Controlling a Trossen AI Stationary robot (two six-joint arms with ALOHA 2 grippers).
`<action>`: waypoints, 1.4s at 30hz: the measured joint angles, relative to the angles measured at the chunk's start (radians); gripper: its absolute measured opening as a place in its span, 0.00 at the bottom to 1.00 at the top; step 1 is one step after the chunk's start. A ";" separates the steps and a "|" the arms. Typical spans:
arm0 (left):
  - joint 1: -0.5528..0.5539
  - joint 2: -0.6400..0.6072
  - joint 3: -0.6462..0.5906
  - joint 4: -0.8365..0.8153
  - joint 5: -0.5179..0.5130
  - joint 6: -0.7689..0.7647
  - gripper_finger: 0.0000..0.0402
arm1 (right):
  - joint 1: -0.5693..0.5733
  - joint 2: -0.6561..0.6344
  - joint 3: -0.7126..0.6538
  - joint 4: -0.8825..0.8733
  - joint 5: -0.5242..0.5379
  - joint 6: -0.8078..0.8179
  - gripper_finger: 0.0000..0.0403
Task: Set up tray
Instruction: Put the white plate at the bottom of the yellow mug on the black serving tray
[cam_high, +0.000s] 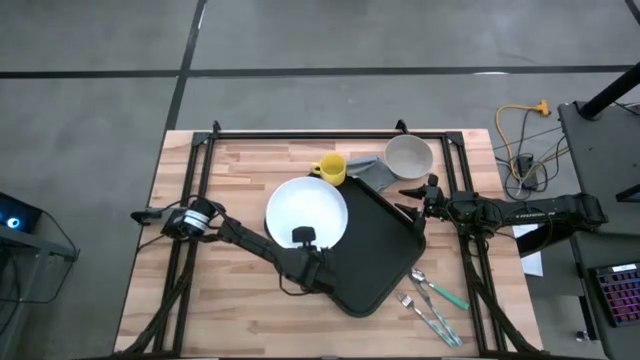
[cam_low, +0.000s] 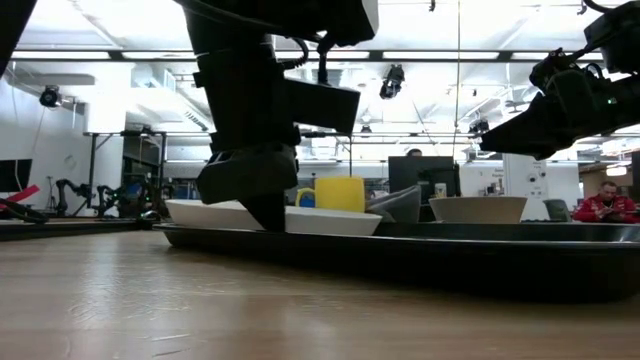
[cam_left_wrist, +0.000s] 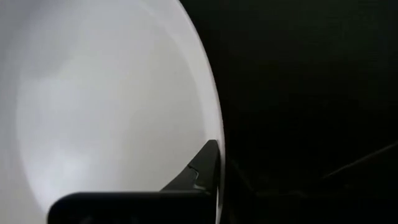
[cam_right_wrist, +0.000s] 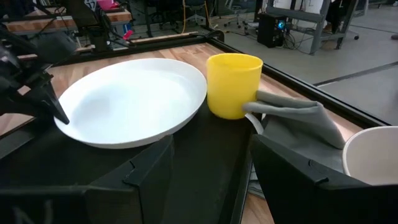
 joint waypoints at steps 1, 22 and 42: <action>0.000 0.000 0.000 0.000 0.014 -0.002 0.01 | 0.000 0.000 0.000 0.000 0.000 0.000 0.52; -0.002 0.000 0.035 0.002 0.061 -0.036 0.32 | 0.000 0.000 0.000 0.000 0.000 0.000 0.52; 0.012 -0.045 0.085 -0.004 -0.130 -0.076 0.34 | 0.000 0.000 0.000 0.000 0.000 0.000 0.52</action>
